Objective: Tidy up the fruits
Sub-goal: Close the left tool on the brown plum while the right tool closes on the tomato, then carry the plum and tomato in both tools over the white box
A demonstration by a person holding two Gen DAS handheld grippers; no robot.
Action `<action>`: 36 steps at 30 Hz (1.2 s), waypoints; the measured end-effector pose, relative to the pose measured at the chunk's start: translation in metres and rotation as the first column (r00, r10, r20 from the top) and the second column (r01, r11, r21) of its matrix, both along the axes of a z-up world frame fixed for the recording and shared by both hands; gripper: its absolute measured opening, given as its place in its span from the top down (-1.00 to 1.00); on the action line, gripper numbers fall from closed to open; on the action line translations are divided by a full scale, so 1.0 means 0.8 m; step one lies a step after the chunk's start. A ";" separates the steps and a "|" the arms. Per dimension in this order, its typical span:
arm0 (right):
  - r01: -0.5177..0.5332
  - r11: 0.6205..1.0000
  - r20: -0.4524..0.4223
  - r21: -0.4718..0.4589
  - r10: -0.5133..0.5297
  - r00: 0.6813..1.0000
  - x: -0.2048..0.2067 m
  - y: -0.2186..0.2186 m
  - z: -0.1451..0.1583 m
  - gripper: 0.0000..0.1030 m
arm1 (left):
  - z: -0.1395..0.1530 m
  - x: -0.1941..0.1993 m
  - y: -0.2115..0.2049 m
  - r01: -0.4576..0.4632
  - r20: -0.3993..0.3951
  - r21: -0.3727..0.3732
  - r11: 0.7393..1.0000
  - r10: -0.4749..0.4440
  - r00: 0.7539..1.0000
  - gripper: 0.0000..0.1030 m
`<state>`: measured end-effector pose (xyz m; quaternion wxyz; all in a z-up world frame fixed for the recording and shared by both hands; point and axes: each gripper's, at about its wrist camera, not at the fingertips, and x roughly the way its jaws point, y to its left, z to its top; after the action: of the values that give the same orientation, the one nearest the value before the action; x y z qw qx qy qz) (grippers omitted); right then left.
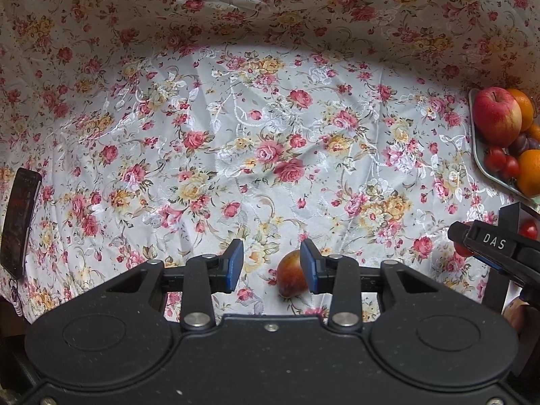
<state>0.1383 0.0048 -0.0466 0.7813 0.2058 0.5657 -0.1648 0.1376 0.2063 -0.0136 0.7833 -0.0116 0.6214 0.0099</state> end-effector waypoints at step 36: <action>-0.040 0.997 -0.047 0.060 0.043 0.998 -0.043 0.027 0.028 0.29 | -0.046 -0.002 -0.029 0.075 0.019 0.015 0.997 -0.075 0.997 -0.09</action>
<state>0.1036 0.0268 -0.0241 0.7643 0.2128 0.5931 -0.1369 0.1358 0.1830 -0.0506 0.7891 0.0173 0.6138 -0.0154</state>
